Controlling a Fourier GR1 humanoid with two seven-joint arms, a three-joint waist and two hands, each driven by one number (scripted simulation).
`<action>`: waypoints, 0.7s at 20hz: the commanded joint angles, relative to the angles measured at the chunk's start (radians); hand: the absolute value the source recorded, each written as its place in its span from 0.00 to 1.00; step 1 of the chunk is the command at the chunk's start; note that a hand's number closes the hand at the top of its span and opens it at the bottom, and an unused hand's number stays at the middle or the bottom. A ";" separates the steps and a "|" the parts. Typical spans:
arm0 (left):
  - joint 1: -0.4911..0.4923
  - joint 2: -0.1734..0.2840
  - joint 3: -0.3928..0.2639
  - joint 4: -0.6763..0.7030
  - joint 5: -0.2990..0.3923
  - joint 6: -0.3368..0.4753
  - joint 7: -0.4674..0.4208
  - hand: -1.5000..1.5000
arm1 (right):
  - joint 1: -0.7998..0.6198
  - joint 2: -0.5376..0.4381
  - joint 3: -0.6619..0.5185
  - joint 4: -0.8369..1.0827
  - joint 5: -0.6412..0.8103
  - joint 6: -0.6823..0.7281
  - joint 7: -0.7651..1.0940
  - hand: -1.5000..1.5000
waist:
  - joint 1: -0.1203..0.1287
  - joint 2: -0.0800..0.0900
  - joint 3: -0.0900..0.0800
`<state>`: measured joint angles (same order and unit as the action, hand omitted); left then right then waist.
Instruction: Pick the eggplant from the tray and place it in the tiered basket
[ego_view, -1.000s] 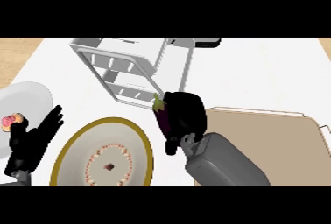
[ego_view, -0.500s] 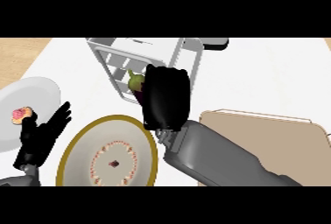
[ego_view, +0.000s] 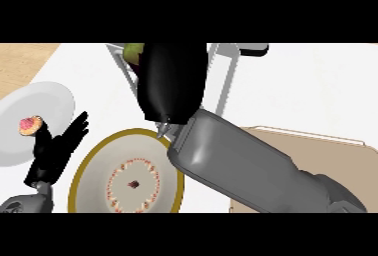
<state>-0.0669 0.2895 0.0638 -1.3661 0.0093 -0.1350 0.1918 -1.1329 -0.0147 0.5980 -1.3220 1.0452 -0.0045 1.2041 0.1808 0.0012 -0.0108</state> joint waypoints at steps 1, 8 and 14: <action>-0.027 -0.001 -0.003 0.011 -0.001 -0.003 0.003 0.50 | -0.097 0.014 -0.015 0.068 0.021 -0.093 0.231 1.00 | 0.015 0.013 0.000; -0.044 -0.002 0.005 0.010 0.002 0.003 0.006 0.50 | -0.247 0.014 -0.093 0.261 0.033 -0.132 0.208 1.00 | 0.019 0.023 0.001; -0.068 -0.009 0.005 0.033 0.001 0.005 0.006 0.50 | -0.294 0.014 -0.190 0.327 0.013 -0.326 0.125 1.00 | 0.013 0.042 0.005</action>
<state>-0.1215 0.2801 0.0667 -1.3421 0.0057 -0.1245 0.1945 -1.3887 -0.0123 0.4541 -1.0287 1.0707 -0.1359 1.1785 0.1898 0.0334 -0.0080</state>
